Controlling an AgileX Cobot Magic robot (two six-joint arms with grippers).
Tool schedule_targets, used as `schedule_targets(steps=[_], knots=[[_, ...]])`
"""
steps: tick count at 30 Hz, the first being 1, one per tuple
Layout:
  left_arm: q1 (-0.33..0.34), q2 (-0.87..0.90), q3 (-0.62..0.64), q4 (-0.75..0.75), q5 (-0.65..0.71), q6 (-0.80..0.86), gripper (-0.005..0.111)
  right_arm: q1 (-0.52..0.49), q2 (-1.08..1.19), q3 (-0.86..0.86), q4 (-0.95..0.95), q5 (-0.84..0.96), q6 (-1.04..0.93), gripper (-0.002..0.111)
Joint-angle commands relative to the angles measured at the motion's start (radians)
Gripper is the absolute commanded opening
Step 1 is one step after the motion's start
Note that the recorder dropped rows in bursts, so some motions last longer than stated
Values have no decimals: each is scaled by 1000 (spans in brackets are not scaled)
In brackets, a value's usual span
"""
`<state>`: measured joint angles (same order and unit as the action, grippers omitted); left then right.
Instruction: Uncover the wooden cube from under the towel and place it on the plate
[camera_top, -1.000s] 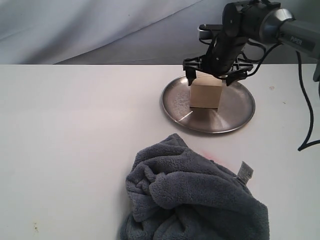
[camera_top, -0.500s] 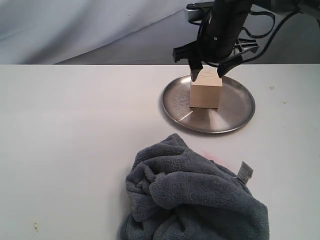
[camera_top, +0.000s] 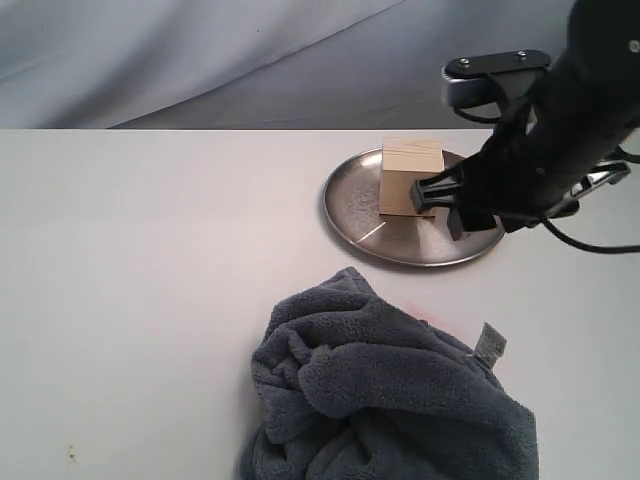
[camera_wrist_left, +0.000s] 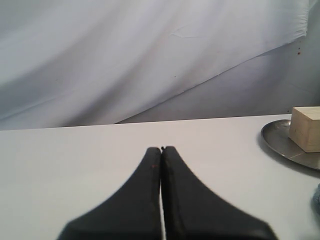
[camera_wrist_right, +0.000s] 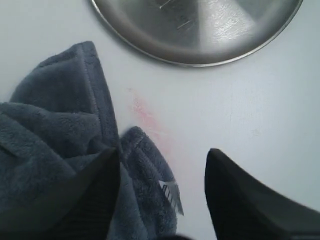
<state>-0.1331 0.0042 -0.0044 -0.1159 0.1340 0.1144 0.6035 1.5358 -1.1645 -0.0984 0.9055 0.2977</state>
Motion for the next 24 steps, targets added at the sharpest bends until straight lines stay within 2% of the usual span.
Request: schedule_targets(steps=[1,5,10,24], knots=[[-5,-4,4,-2,-2,-3,0,2,-154,156,40,-136,7,35],[-5,-4,4,-2,-2,-3,0,2,-286,303,64,-262,25,14],[-5,-4,4,-2,-2,-3,0,2,-413,437,67,-350,48,0],[-5,-4,4,-2,-2,-3,0,0,-642,617,60,-444,129,0]])
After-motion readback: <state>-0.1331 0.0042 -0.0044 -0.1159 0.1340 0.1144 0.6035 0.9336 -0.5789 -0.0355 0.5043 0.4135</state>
